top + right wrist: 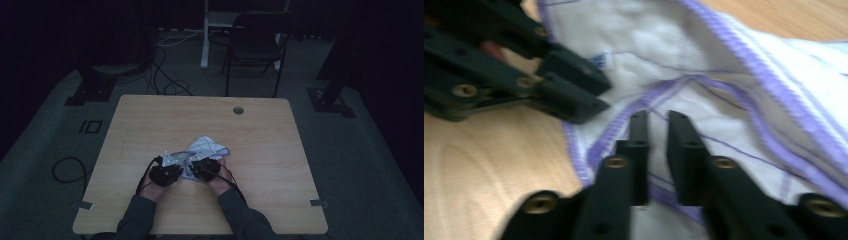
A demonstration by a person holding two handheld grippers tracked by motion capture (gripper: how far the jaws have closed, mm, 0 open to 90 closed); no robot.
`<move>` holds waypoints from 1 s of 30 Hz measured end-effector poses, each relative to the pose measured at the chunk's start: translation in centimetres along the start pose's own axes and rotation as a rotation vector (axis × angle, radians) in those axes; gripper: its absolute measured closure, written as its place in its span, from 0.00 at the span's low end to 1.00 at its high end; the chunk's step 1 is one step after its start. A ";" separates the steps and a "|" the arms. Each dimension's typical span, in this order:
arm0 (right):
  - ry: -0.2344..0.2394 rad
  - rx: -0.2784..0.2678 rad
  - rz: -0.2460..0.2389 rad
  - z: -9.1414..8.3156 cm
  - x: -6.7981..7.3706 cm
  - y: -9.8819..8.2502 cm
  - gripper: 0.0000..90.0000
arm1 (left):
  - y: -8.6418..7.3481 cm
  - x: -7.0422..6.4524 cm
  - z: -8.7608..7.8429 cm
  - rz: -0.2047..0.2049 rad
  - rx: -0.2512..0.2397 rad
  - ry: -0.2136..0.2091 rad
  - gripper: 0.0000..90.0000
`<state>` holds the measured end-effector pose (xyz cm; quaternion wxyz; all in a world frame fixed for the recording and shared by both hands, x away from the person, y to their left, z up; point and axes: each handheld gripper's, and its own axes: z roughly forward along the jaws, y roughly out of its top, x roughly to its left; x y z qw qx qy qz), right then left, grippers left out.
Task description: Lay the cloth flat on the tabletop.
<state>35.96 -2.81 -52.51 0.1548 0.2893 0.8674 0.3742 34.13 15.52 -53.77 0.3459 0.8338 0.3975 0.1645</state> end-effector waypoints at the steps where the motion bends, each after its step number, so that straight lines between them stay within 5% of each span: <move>1: 0.018 0.005 -0.009 0.4 0.5 0.0 0.69 | 0.0 0.0 0.0 -0.002 -0.001 0.002 0.87; 6: 0.002 0.038 -0.023 1.4 1.2 0.1 0.62 | 0.0 0.0 0.0 -0.011 -0.002 0.003 0.89; 8: 0.001 0.043 -0.012 1.5 1.1 0.0 0.69 | 0.0 0.0 0.0 -0.008 0.002 0.002 0.91; 9: -0.004 0.040 -0.013 1.5 0.9 0.0 0.82 | 0.0 0.0 0.0 -0.006 0.004 -0.001 0.92; 10: -0.004 0.040 -0.013 1.5 0.9 0.0 0.82 | 0.0 0.0 0.0 -0.006 0.004 -0.001 0.93; 11: -0.018 0.029 -0.013 1.3 0.6 0.1 0.93 | 0.0 0.1 0.0 -0.007 0.003 -0.003 0.94; 13: -0.032 0.017 -0.010 0.9 0.3 0.0 0.96 | 0.0 0.1 0.0 -0.007 0.002 -0.002 0.95; 30: -0.133 -0.043 0.062 -2.2 -3.9 0.0 0.97 | 0.2 0.1 -0.3 0.000 0.014 0.006 0.98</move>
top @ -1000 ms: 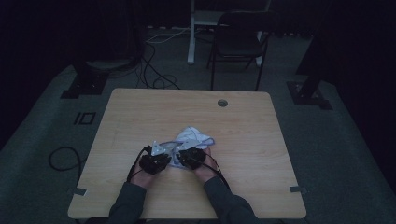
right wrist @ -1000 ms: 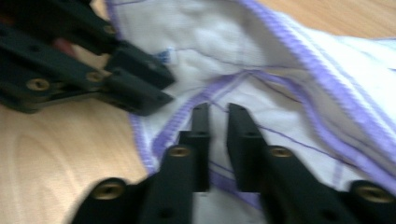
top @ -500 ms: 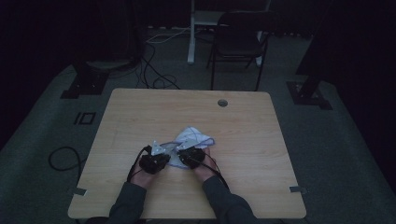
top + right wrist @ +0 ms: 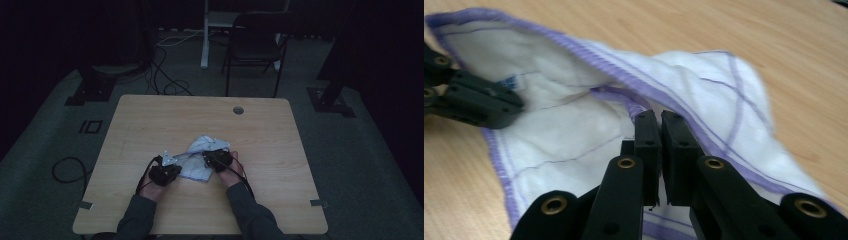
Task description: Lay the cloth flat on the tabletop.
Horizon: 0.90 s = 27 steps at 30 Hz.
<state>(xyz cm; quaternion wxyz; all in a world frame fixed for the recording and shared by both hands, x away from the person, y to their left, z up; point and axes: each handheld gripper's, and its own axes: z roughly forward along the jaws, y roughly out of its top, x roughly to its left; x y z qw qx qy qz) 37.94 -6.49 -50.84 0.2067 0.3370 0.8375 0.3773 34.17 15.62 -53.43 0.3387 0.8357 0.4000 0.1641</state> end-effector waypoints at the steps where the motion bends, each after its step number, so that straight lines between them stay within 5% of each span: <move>1: -0.011 -0.004 0.010 -0.3 -0.6 0.0 0.97 | 0.1 0.0 -0.2 -0.004 -0.009 -0.001 0.99; 12: -0.055 -0.032 0.037 -2.0 -2.7 -0.2 0.97 | 0.8 0.1 -2.0 -0.013 -0.075 -0.008 0.99; 27: -0.118 -0.052 0.095 -4.3 -5.7 -1.0 0.97 | 1.1 1.9 -4.6 -0.073 -0.154 0.004 0.99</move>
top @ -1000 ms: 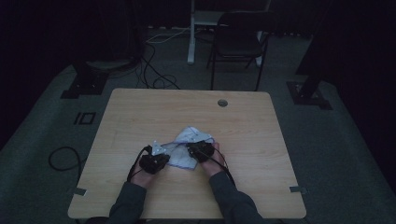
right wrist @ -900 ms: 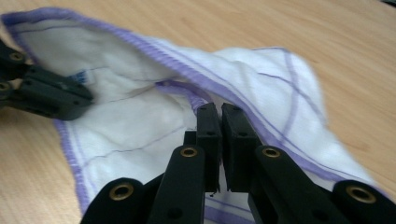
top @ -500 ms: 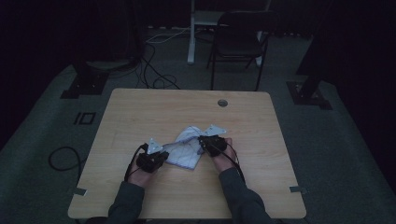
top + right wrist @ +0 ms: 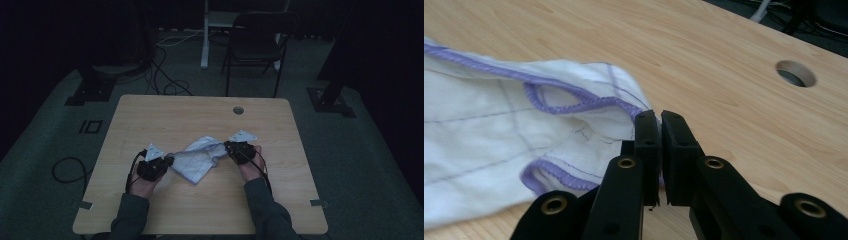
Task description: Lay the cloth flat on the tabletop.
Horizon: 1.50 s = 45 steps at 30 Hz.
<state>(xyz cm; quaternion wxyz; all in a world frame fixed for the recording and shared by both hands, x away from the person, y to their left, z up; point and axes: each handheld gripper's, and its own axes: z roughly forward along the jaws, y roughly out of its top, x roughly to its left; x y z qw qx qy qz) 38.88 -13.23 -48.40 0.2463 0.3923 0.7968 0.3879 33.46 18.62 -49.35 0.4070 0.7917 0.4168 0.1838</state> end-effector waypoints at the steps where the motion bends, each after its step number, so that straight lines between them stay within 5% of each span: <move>1: 0.000 0.000 0.000 0.0 0.0 0.0 0.97 | 0.0 0.0 0.0 0.000 0.000 0.000 0.99; 11: -0.036 -0.001 0.041 -1.4 -2.3 -0.8 0.97 | -0.1 1.4 -1.0 -0.058 -0.034 0.008 0.99; 28: -0.079 0.004 0.104 -3.2 -5.4 -2.8 0.97 | -1.0 3.3 -0.6 -0.136 -0.017 0.024 0.99; 39: -0.080 0.027 0.103 -2.6 -5.3 -3.2 0.97 | -1.3 3.3 0.0 -0.137 -0.008 0.035 0.99; 41: -0.079 0.037 0.098 -2.5 -5.2 -3.3 0.96 | -1.2 3.0 0.1 -0.112 0.001 0.034 0.98; 45: -0.065 0.067 0.071 -2.1 -4.7 -3.4 0.83 | -1.0 2.6 0.0 -0.088 -0.007 0.035 0.83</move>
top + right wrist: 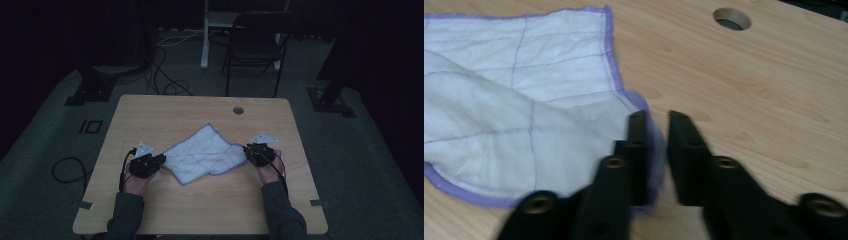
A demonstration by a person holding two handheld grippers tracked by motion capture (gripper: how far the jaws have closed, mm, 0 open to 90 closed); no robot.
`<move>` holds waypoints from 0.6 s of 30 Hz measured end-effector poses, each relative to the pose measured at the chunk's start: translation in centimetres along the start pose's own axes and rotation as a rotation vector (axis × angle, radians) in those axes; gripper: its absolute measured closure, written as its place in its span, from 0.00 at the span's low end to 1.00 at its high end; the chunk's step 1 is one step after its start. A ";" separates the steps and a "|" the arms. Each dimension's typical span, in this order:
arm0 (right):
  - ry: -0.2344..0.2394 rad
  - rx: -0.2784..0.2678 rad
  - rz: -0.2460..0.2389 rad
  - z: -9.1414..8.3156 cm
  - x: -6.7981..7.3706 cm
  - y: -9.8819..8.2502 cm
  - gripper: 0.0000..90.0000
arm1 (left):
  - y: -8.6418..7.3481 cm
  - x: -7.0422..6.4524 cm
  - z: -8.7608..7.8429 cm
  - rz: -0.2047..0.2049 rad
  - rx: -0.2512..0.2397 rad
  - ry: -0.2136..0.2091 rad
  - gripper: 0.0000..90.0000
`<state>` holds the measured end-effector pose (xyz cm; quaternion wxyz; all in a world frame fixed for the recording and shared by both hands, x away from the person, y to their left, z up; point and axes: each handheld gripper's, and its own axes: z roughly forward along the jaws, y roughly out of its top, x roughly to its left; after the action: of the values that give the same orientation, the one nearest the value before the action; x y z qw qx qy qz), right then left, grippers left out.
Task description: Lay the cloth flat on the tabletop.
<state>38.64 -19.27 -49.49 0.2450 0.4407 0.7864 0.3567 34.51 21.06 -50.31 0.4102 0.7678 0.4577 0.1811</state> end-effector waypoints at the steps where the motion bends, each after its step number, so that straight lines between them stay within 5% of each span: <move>1: -0.003 -0.005 -0.006 -0.1 0.2 0.0 0.80 | 0.1 -0.1 -0.1 0.006 -0.001 0.001 0.83; 8: 0.048 -0.037 -0.063 -0.7 2.9 -0.4 0.75 | 0.6 -1.9 -0.5 0.071 -0.019 -0.028 0.76; 18: 0.127 -0.023 -0.099 -0.5 5.6 -2.4 0.76 | 0.4 -6.4 0.1 0.189 0.014 -0.145 0.74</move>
<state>34.34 -15.39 -51.43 0.2171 0.3751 0.8170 0.3804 31.52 15.43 -49.43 0.4180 0.8215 0.3534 0.1600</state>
